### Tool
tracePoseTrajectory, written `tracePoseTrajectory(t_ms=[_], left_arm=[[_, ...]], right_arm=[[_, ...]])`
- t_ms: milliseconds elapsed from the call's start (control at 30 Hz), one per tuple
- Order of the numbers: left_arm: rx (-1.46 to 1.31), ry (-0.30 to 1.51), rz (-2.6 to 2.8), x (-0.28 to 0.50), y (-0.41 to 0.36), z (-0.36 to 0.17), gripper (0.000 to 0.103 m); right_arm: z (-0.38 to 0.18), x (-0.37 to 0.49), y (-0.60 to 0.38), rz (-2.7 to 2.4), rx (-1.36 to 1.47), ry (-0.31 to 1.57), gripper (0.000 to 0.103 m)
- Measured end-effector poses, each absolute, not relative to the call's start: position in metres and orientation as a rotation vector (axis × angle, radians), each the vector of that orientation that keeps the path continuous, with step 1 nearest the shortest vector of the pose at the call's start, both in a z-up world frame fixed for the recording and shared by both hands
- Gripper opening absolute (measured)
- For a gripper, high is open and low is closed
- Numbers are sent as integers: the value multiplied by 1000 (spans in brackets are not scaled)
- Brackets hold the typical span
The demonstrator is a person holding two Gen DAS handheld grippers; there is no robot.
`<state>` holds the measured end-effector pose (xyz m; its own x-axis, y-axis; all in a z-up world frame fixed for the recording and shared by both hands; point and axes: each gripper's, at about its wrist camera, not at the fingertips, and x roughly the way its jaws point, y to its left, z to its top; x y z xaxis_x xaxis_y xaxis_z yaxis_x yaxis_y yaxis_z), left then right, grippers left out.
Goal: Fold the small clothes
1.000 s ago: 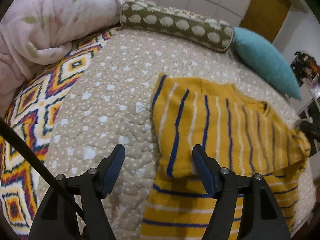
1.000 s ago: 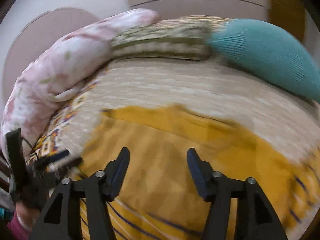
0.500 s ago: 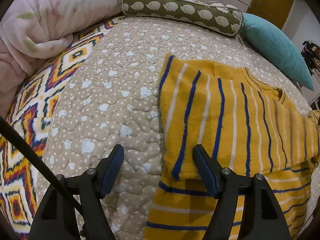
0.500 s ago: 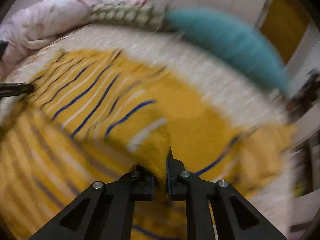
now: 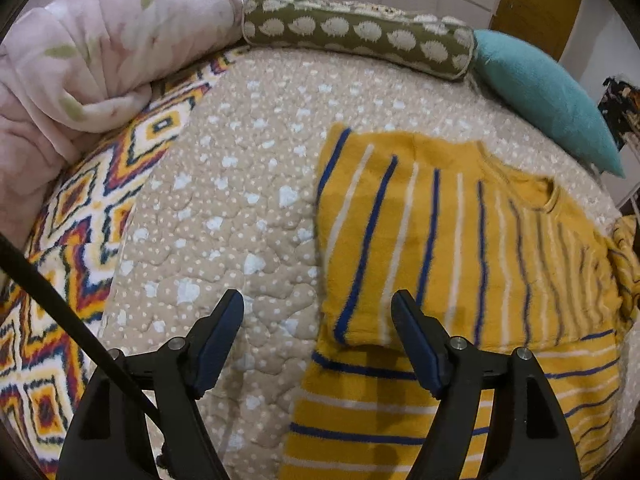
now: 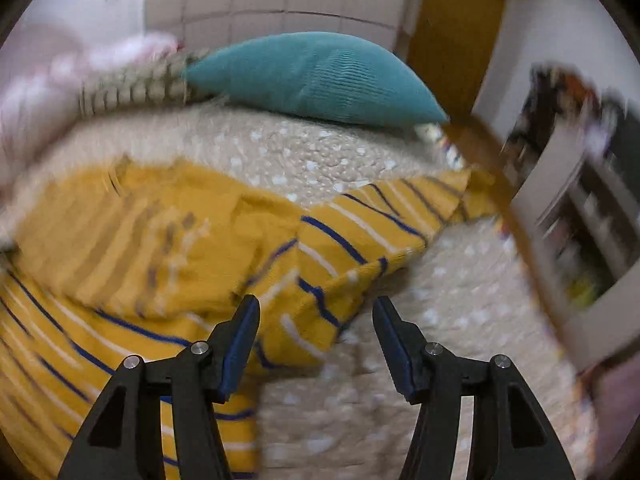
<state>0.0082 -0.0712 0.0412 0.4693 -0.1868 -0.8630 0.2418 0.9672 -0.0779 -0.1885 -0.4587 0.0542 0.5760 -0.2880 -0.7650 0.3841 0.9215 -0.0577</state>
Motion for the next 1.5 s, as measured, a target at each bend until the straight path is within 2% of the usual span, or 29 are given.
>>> tracePoseTrajectory(t_ms=[133,200,333,633,700,1133,1500], left_arm=[[51,1037,-276,1,-82,47,75],[60,1045,-292,-2,-90,47,75],[86,1035,-320,-12,-104,46,75],[132,1003,-319,-24,-118,47,76],[135,1000,-322,-26,-119,48,76],[161,1002,-325,-29,-130,47,76],[142,1029,-339,-24,-131,41,76]], right_arm=[[52,-161,-443,-290,252,850,62],[40,-141,-428,-244,253,864,58],[4,-116,-420,-306,206,981,58],[24,-139,-422,-287,258,924,59],[26,-149,-426,-270,299,930,63],[33,-183,-445,-213,452,885,63],[45,-212,-517,-328,646,758,65]])
